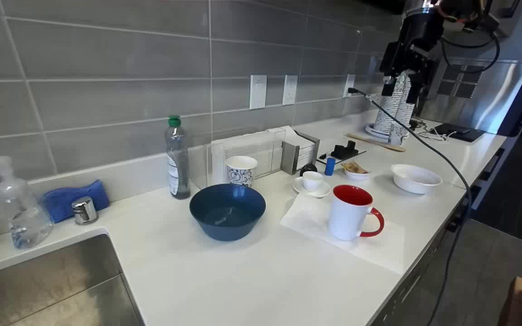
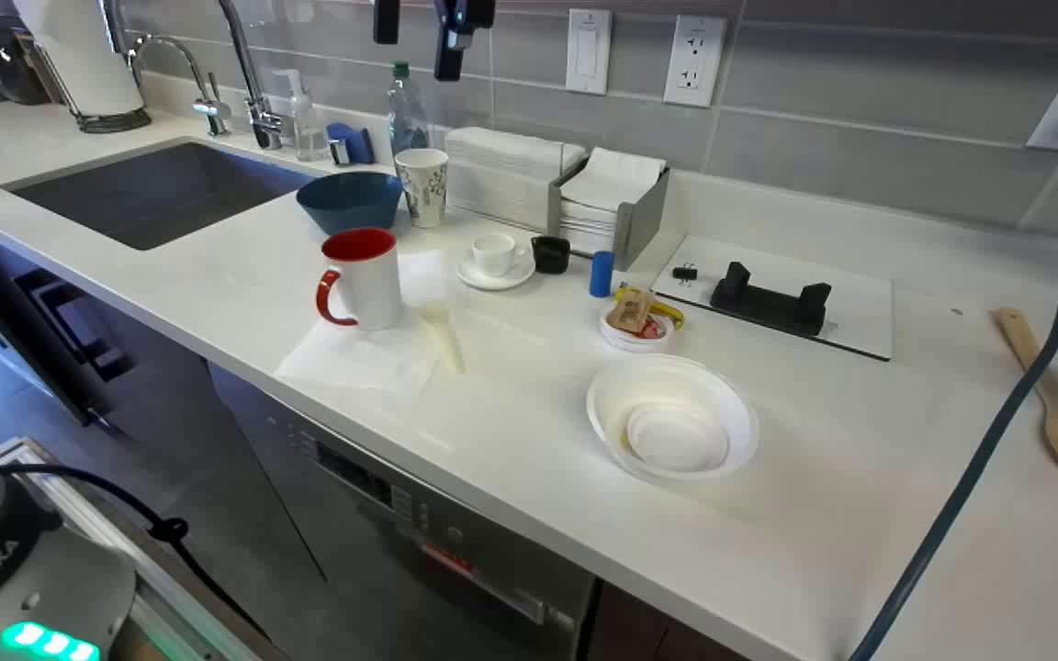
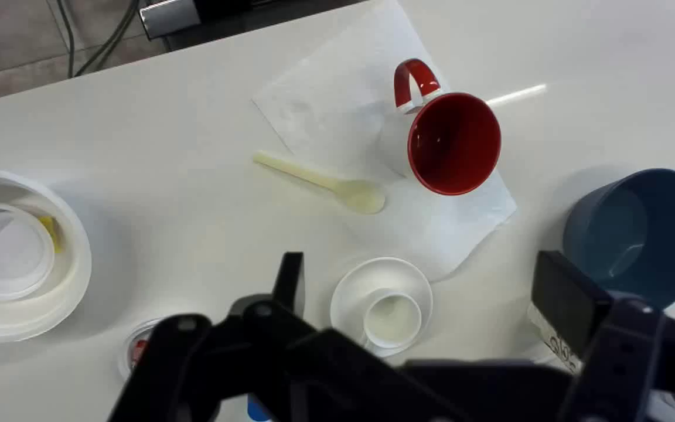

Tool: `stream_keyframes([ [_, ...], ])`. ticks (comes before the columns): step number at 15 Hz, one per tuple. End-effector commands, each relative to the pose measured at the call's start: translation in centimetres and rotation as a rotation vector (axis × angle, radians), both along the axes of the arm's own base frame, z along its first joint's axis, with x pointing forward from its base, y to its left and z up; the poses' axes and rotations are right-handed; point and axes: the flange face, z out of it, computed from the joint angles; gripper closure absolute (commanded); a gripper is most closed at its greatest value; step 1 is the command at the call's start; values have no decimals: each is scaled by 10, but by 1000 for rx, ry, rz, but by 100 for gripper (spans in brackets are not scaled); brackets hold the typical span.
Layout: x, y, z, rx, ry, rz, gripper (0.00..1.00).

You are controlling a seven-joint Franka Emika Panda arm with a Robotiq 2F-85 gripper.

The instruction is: Use the white spoon to place some of the contents from the blue bowl into the white teacup.

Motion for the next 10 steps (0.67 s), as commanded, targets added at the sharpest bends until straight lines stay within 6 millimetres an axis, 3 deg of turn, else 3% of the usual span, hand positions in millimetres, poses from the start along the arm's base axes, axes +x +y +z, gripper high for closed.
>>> stream_keyframes([
  [1,0,0,1,0,1,0,0],
  [6,0,0,1,0,1,0,0],
  [10,-22,17,-15,-90,-16,189,0],
])
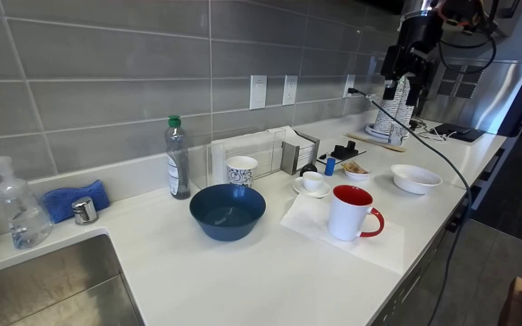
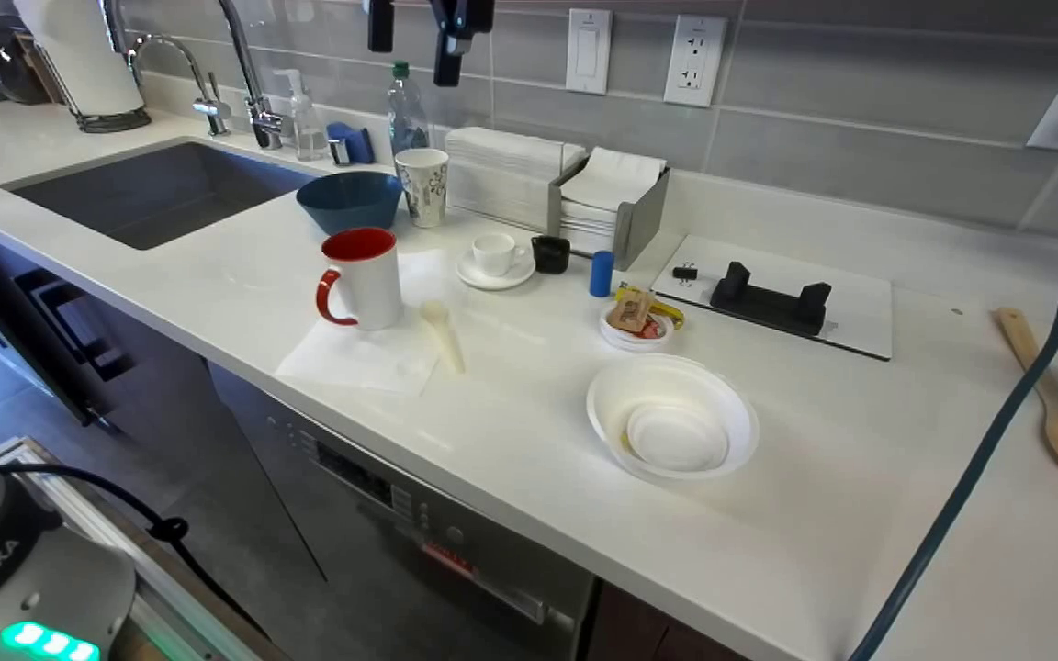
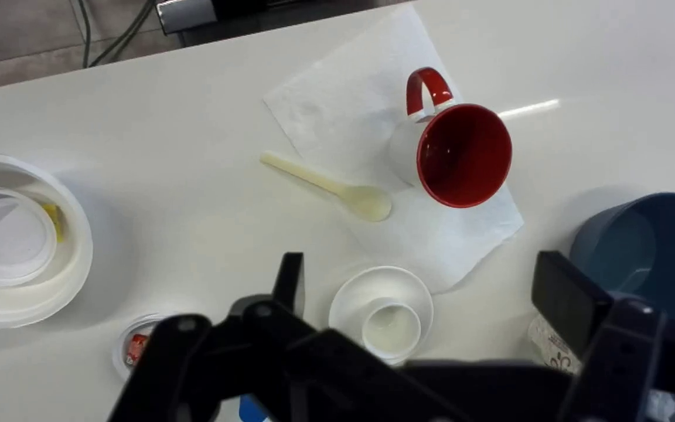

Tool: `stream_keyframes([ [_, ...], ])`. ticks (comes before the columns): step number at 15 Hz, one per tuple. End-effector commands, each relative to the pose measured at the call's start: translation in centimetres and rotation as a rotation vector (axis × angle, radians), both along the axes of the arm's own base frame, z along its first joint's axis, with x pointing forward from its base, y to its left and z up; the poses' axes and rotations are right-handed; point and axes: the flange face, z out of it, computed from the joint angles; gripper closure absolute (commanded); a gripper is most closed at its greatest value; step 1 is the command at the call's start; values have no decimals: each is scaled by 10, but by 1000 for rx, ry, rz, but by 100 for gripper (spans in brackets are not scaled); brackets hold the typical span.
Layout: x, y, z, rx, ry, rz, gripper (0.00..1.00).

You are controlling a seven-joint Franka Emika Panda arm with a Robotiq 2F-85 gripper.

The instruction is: Use the white spoon to place some of the contents from the blue bowl into the white teacup.

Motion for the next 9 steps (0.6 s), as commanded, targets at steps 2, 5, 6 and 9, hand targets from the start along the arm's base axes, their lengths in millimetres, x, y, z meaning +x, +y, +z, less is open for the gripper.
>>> stream_keyframes([
  [2,-36,9,-20,-119,-37,217,0],
  [5,-58,2,-39,-178,-63,358,0],
  [6,-63,-3,-47,-186,-82,406,0],
  [9,-54,-7,-53,-165,-77,414,0],
])
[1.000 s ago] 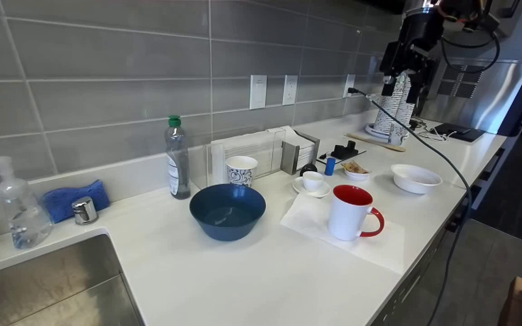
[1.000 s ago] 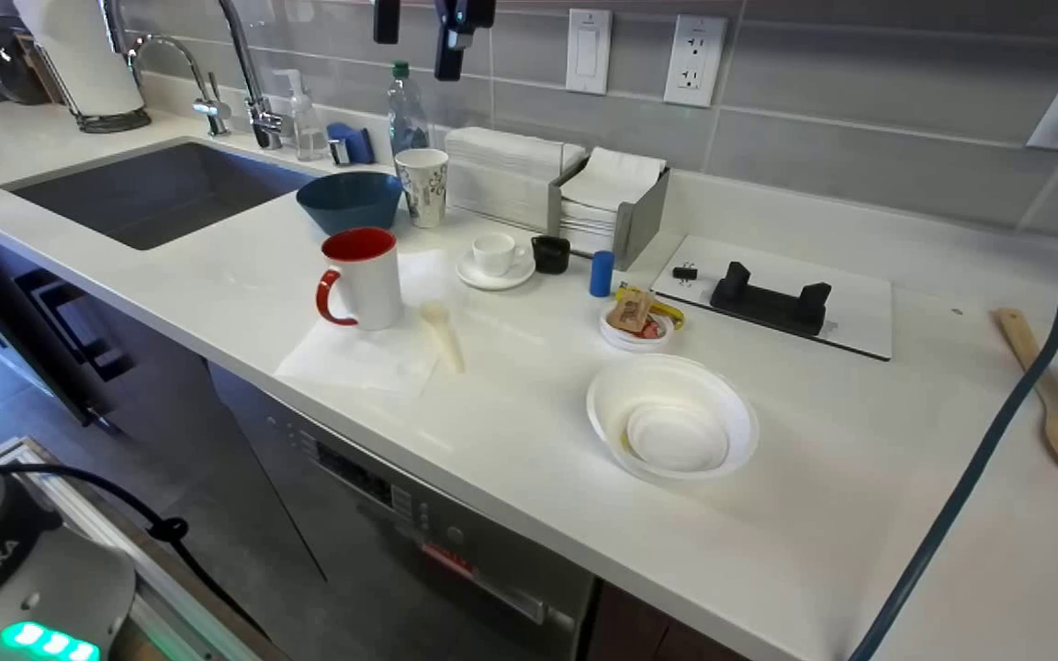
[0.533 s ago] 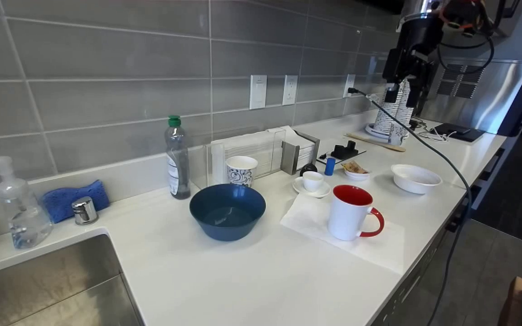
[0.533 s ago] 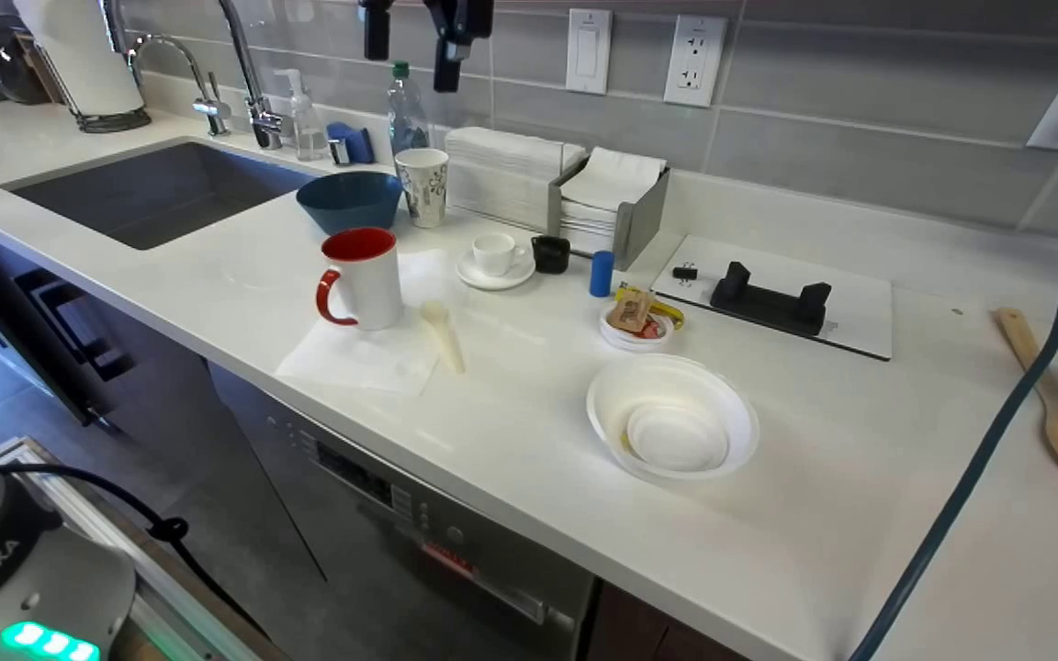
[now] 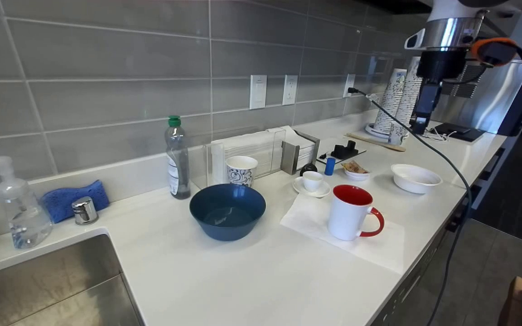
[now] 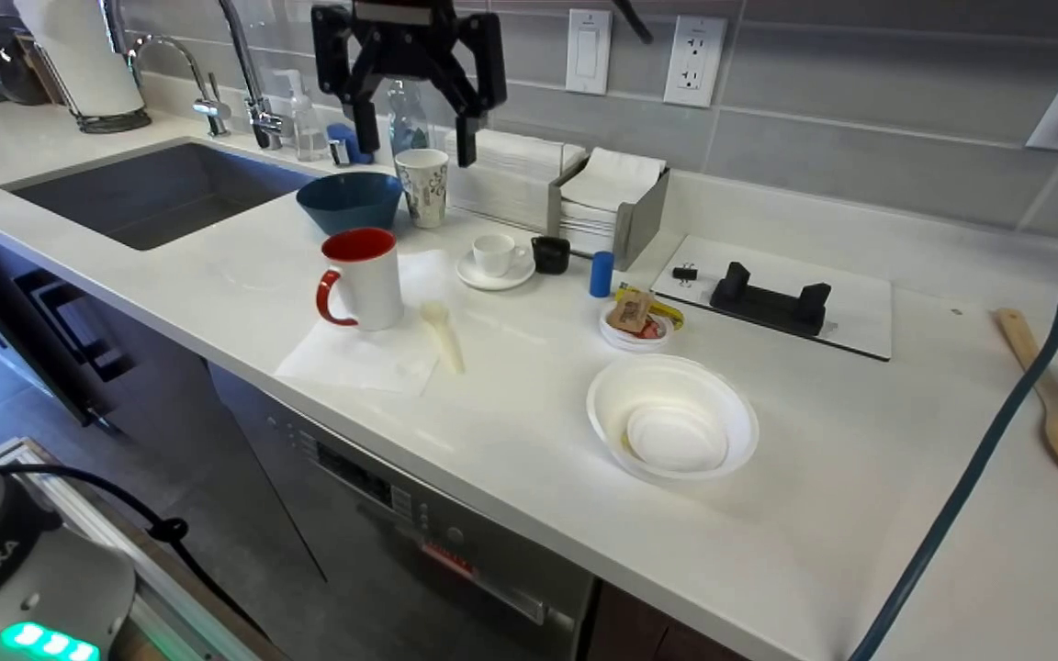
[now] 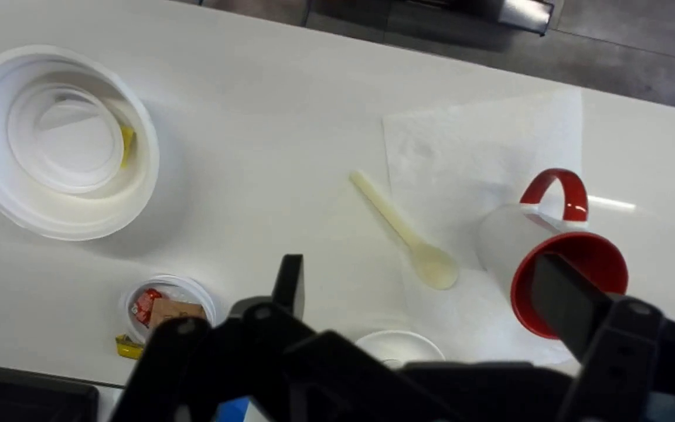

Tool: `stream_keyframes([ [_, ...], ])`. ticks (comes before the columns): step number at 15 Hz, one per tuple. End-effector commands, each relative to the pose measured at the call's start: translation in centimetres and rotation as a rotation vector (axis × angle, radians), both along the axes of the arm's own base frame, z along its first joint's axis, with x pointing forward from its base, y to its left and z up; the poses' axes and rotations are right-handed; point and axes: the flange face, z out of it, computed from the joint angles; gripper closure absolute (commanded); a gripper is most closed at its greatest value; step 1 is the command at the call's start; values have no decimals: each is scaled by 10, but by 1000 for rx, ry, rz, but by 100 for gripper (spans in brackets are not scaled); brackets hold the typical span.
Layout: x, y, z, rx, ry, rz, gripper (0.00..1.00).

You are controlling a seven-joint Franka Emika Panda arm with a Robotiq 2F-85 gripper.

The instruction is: Use the white spoon to place some of the contents from the blue bowl into the white teacup.

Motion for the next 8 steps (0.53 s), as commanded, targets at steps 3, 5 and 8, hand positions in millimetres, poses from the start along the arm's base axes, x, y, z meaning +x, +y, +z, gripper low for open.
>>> stream_keyframes([
  [3,-2,-3,-5,5,1,2,0],
  [5,-1,0,-3,2,-1,6,0],
  [8,1,5,-7,-22,-4,52,0],
])
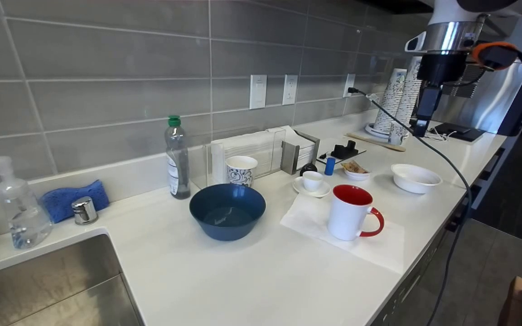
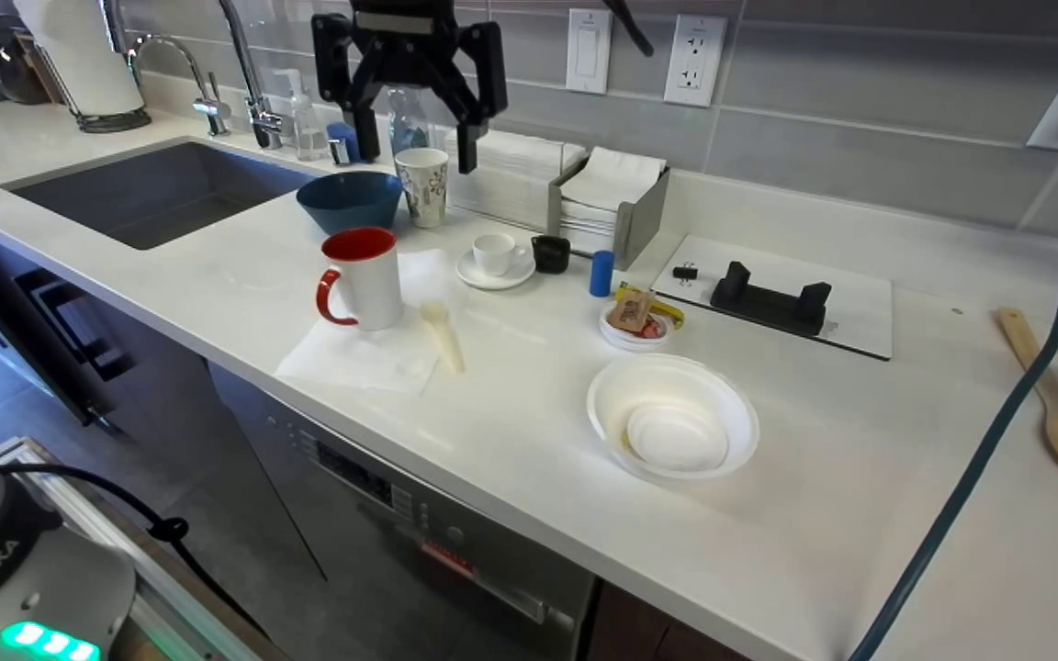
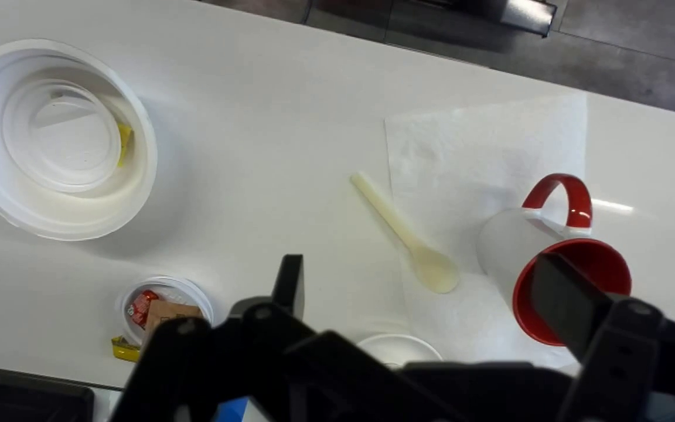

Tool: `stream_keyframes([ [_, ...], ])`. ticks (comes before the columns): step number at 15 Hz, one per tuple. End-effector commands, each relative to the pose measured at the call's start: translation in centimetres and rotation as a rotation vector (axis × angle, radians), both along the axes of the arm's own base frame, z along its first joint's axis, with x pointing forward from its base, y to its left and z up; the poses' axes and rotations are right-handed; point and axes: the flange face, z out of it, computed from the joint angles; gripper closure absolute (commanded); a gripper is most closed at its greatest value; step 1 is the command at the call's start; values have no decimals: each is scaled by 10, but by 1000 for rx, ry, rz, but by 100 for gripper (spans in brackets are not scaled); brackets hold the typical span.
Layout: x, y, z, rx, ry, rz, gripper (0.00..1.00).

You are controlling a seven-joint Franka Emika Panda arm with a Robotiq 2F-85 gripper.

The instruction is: Use the white spoon to place some of the contents from the blue bowl into the white teacup.

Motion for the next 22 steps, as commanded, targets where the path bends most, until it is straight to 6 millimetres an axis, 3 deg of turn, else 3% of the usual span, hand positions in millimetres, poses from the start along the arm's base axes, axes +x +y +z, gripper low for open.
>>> stream_keyframes([
  [1,1,8,-9,-33,-2,93,0],
  [5,-12,1,-35,16,-18,230,0],
  [12,-38,-31,-89,79,-145,529,0],
  [13,-32,-29,-79,61,-89,454,0],
  [18,-34,-29,-82,60,-90,464,0],
  [22,-27,-19,-115,59,-147,557,0],
])
